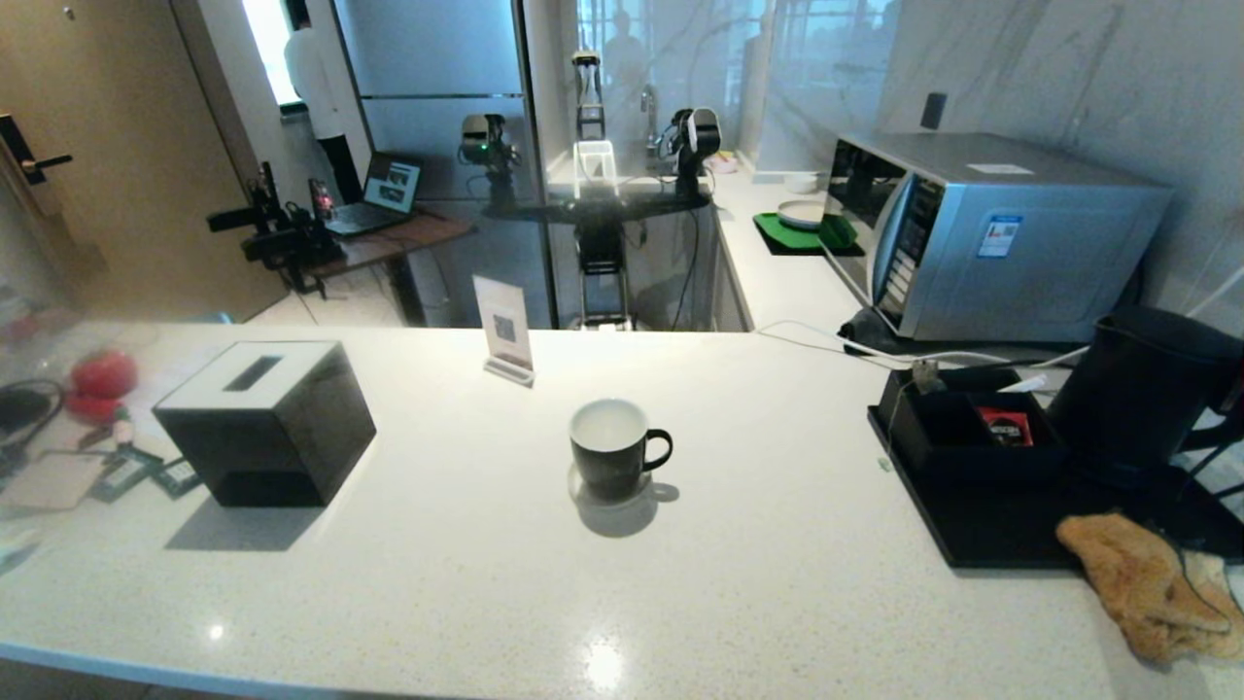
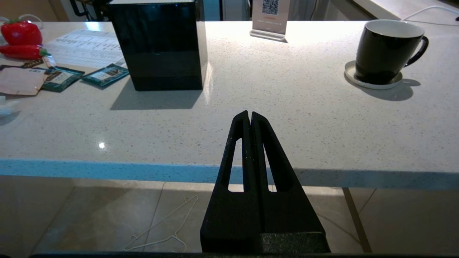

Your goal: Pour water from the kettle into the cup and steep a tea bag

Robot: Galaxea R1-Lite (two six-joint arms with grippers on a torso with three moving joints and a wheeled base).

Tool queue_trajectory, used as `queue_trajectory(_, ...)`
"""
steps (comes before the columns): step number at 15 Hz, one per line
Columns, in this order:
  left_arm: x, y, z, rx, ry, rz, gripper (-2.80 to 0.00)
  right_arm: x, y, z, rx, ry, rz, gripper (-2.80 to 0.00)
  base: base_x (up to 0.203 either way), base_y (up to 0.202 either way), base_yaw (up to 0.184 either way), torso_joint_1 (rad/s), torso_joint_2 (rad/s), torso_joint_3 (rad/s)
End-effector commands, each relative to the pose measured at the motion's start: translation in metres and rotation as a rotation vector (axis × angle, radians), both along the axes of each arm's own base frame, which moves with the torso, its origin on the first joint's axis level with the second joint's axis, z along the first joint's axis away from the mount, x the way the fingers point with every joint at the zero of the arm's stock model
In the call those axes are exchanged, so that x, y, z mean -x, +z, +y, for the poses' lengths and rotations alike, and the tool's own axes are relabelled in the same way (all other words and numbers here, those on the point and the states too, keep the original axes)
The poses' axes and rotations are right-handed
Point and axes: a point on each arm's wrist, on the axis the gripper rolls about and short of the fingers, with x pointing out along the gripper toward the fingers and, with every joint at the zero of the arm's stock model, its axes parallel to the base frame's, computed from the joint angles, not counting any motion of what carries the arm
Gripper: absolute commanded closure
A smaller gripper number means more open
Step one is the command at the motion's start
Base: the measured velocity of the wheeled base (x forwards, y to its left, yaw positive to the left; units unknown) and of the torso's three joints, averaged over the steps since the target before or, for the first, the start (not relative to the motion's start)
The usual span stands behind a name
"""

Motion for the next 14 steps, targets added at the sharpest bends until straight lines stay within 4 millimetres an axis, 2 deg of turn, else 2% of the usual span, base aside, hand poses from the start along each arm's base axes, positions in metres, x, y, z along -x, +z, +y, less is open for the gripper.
queue_trajectory(1,0.000,0.000,0.000,0.000,0.000,0.001,0.00,0.000,0.003,0.001,0.009,0.004,-0.012,0.00,0.000,0.000,0.000,0.000,0.00,0.000)
queue_trajectory(6,0.000,0.000,0.000,0.000,0.000,0.001,0.00,0.001,0.008,0.001,0.014,0.004,-0.018,0.00,0.000,0.000,0.000,0.000,0.00,0.000)
queue_trajectory(14,0.000,0.000,0.000,0.000,0.000,0.001,0.00,0.011,0.026,0.009,0.004,0.004,-0.040,0.00,0.000,0.000,0.000,0.000,0.00,0.000)
